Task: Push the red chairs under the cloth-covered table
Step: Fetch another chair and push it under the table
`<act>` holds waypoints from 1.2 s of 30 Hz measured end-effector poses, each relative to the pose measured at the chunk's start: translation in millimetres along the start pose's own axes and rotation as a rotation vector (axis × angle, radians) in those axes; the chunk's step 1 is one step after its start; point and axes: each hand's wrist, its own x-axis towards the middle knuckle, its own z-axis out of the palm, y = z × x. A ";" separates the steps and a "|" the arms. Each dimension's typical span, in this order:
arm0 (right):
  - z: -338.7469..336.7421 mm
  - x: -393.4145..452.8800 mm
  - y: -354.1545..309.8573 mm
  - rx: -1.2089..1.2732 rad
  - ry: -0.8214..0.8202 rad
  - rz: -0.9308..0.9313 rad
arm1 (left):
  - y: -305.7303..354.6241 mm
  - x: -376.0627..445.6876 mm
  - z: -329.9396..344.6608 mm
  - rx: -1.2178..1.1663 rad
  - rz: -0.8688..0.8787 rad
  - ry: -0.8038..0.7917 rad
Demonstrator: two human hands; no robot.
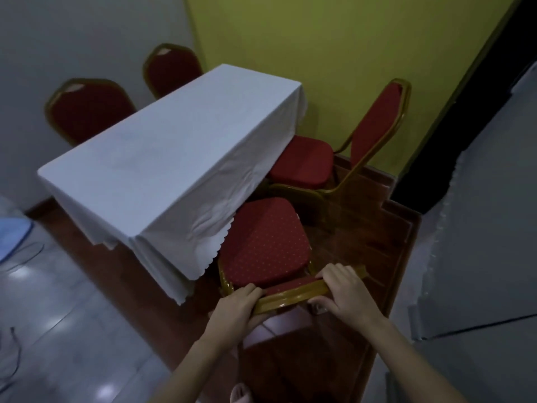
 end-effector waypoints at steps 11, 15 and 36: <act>4.6 1.6 -1.3 -0.096 0.004 0.011 | -10.1 11.0 -5.1 -0.012 0.101 -0.039; 10.2 4.1 -0.5 -0.146 0.008 0.009 | -21.7 12.2 -2.7 0.000 0.141 -0.036; 17.5 35.8 50.4 -0.062 0.108 -0.308 | 20.7 0.0 23.3 0.029 -0.109 0.236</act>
